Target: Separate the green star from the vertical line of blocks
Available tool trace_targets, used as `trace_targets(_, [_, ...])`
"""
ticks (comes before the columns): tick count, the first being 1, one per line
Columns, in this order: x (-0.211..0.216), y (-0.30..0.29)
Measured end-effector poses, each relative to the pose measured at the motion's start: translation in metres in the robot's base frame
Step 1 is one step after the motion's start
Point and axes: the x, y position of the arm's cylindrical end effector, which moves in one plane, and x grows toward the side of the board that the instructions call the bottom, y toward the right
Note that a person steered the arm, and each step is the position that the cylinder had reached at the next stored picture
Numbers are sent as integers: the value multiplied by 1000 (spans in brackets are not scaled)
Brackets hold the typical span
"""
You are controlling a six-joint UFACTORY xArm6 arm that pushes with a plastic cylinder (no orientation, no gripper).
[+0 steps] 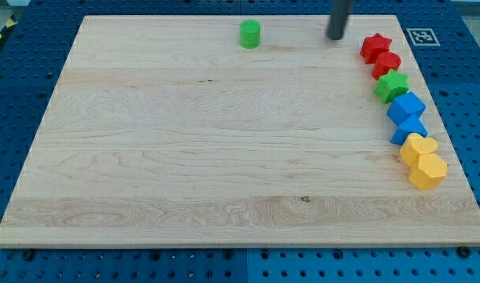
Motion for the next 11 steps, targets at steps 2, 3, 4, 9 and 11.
trace_targets(2, [23, 139])
trace_targets(3, [83, 147])
trace_targets(4, [135, 144])
trace_targets(9, [147, 48])
trace_targets(11, [147, -21])
